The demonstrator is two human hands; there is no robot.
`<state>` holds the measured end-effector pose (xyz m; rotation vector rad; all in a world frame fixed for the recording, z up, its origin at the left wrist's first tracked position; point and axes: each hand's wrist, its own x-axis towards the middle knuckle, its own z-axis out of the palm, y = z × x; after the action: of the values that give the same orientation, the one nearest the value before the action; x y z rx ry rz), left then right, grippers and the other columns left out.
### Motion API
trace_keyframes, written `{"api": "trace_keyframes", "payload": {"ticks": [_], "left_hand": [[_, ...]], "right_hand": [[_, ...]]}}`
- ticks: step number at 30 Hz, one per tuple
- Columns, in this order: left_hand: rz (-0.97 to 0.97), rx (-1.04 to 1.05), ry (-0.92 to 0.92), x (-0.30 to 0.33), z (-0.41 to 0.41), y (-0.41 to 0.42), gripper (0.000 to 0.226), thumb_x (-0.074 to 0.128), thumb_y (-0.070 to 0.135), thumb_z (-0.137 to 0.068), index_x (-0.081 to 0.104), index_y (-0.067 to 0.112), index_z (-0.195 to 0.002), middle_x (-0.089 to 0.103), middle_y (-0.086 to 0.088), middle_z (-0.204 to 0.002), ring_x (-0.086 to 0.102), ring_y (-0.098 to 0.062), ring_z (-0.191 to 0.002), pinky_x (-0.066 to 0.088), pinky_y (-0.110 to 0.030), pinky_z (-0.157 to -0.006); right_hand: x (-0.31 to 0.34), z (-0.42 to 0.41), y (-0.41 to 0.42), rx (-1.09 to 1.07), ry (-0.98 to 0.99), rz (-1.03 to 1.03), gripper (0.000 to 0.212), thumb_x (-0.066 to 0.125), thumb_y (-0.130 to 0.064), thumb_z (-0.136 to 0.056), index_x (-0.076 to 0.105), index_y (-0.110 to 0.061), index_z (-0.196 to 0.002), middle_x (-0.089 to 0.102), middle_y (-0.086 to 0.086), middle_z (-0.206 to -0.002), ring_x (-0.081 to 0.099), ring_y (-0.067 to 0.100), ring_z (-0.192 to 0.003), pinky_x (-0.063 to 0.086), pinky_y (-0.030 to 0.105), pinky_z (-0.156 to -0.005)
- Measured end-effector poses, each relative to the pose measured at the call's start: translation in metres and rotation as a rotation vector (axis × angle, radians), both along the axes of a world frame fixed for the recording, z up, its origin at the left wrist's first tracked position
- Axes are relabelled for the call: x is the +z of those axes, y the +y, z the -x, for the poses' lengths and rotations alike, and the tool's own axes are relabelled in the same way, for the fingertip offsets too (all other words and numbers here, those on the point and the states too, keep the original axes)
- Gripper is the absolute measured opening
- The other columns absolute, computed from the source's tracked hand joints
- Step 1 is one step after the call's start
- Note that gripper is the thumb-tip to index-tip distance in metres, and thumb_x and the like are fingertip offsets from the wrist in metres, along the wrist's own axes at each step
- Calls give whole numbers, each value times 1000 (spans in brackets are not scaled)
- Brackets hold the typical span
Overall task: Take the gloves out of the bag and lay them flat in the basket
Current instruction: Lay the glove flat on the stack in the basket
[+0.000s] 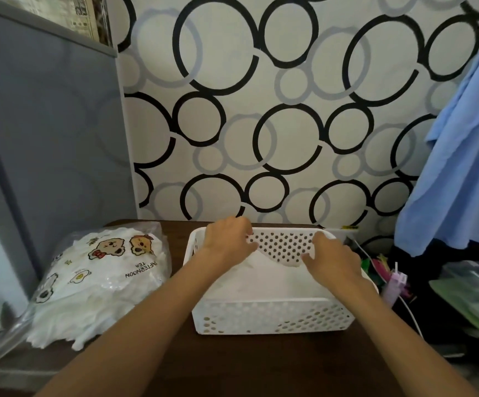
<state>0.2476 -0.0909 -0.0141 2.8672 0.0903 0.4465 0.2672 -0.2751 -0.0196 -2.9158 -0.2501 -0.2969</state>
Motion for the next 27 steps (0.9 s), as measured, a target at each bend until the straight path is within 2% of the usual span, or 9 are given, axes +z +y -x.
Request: {"api": "trace_keyframes", "payload": {"ticks": [3, 6, 8, 12, 15, 18, 21, 23, 27], "left_hand": [[60, -195, 267, 5, 12, 11, 42, 60, 40, -91, 53, 28, -130, 54, 3, -136, 54, -17, -117, 44, -31, -92], [-159, -300, 765, 1, 23, 17, 77, 60, 40, -91, 13, 31, -152, 12, 5, -160, 15, -21, -147, 17, -47, -117], [-320, -266, 852, -8, 25, 19, 85, 58, 29, -93, -3, 30, -152, -4, 5, -161, 3, -23, -148, 9, -50, -118], [-421, -209, 885, -16, 25, 16, 83, 53, 24, -96, -8, 30, -152, -6, 3, -161, 11, -27, -147, 15, -51, -117], [-229, -245, 819, -5, 27, 17, 81, 58, 38, -92, 4, 28, -153, 7, 2, -161, 18, -25, -146, 22, -48, -117], [147, -285, 489, 35, 61, 37, 65, 54, 47, -92, 29, 28, -149, 34, 6, -153, 36, -17, -138, 33, -43, -113], [350, -223, 201, 64, 126, 83, 45, 56, 46, -89, 52, 33, -132, 56, 18, -126, 53, -4, -117, 46, -31, -101], [312, -126, 218, 63, 170, 116, 60, 63, 58, -76, 47, 43, -131, 46, 29, -128, 47, 4, -118, 40, -26, -105], [264, 58, 452, 41, 211, 149, 78, 70, 55, -74, 29, 45, -140, 27, 27, -133, 33, -4, -130, 27, -27, -110]], "right_hand": [[3, 2, 1, 107, -89, -90, 36, 61, -23, -90, 50, -21, -123, 54, 3, -129, 54, 21, -114, 45, 29, -80], [1, -3, 4, 288, 397, 53, 55, 69, -25, -85, 45, -29, -134, 39, 4, -143, 43, 24, -127, 39, 35, -101], [-4, -7, 5, 296, 673, 301, 70, 63, -26, -89, 25, -36, -146, 20, 8, -153, 29, 31, -137, 30, 43, -112], [-4, -16, 2, 296, 744, 372, 72, 59, -27, -91, 18, -42, -147, 11, 10, -155, 24, 33, -139, 28, 44, -113], [8, -8, 1, 313, 779, 272, 69, 63, -22, -89, 26, -36, -146, 19, 5, -153, 29, 27, -138, 33, 37, -109], [26, 8, 3, 323, 539, 142, 60, 71, -28, -83, 44, -34, -137, 37, -1, -146, 39, 19, -131, 36, 34, -108], [44, 48, 18, 376, 227, -74, 42, 71, -32, -82, 58, -37, -121, 59, -12, -119, 55, 8, -101, 46, 29, -92], [52, 89, 44, 500, 182, -213, 37, 71, -37, -81, 59, -41, -116, 59, -19, -102, 53, 0, -87, 47, 25, -82], [44, 155, 105, 667, 121, -191, 48, 71, -45, -78, 45, -40, -118, 49, -18, -115, 47, 2, -102, 39, 21, -82]]}}
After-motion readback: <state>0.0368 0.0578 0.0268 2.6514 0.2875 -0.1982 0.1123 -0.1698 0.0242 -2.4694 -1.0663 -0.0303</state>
